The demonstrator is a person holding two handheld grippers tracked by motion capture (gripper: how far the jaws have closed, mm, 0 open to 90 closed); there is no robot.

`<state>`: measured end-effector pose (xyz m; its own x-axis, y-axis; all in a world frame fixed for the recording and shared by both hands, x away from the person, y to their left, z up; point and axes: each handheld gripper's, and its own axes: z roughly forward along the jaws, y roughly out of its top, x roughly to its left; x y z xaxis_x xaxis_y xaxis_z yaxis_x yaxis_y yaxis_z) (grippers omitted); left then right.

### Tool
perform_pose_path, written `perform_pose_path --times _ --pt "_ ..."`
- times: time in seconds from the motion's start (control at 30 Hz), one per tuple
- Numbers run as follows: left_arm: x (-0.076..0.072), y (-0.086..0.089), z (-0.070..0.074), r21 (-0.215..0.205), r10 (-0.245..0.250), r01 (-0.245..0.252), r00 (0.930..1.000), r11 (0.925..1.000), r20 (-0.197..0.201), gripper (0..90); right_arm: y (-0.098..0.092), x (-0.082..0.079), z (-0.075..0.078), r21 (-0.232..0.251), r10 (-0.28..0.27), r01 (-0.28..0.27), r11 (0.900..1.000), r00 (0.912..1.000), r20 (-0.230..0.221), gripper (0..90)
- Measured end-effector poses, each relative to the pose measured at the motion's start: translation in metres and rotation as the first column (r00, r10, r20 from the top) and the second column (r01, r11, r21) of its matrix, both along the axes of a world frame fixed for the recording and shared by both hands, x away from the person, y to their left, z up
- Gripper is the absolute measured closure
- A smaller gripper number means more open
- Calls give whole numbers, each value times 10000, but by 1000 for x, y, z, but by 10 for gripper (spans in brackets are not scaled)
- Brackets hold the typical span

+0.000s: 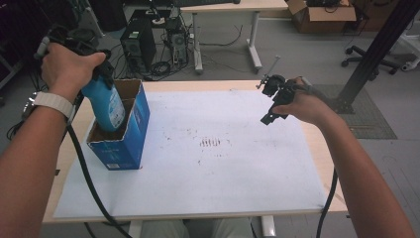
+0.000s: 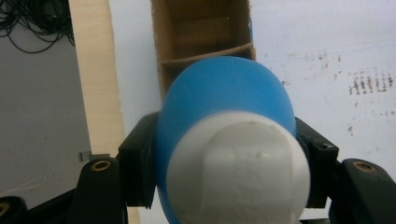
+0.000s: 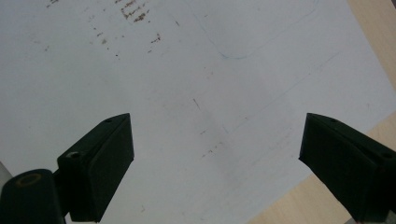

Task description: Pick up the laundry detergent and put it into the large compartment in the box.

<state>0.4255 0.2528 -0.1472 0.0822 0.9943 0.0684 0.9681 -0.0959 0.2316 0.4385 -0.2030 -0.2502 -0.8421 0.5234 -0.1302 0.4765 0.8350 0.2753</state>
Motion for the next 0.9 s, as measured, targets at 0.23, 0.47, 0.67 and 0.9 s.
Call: perform_pose_path --times 0.23,0.47,0.67,0.9 --pt "2 0 -17 -43 -64 64 10000 10000 -43 374 1 0 -1 -16 -5 5 10000 10000 -18 97" --pt "2 -2 -33 95 -141 141 9999 9999 -13 374 1 0 -1 4 16 -16 10000 10000 -14 97" --pt "2 -2 -47 70 -196 195 9997 9998 160 374 0 -1 -1 -9 -5 5 10000 10000 -32 98" --pt "2 -3 -62 143 -226 225 9997 9996 76 374 1 0 -2 7 8 -8 10000 10000 -71 97"
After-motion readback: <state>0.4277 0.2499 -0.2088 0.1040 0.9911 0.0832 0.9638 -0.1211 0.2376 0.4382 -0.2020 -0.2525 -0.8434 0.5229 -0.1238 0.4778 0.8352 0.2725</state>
